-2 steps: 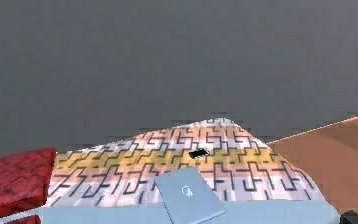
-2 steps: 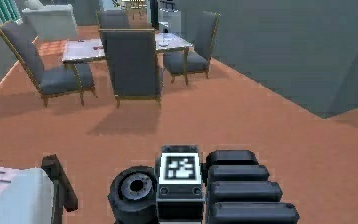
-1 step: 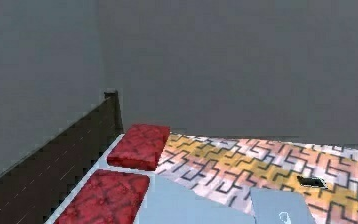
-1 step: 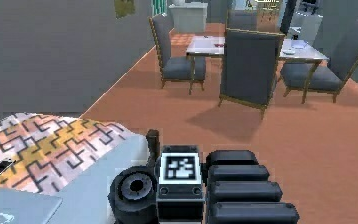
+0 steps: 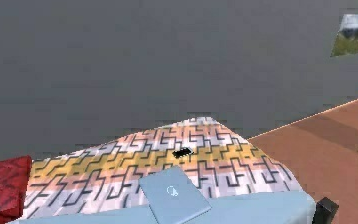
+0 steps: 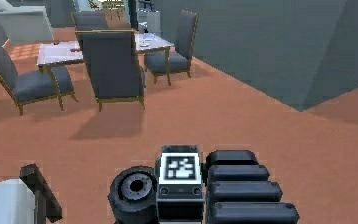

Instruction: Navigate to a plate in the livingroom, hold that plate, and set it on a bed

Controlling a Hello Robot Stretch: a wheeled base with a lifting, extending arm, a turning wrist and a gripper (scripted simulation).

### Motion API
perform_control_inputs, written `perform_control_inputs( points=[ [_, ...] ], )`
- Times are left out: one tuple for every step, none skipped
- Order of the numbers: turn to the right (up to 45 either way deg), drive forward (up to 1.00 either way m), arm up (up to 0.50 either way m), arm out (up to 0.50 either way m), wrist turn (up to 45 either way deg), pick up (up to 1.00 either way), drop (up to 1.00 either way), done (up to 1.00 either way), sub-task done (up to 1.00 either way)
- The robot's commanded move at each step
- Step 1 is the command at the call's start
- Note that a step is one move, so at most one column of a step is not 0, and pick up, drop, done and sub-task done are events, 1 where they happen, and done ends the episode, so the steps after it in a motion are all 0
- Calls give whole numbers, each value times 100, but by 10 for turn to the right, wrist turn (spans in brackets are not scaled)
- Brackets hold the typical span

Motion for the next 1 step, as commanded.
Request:
perform_control_inputs(
  points=[
    [30, 0, 0, 0, 0, 0, 0, 0, 0]
  ],
)
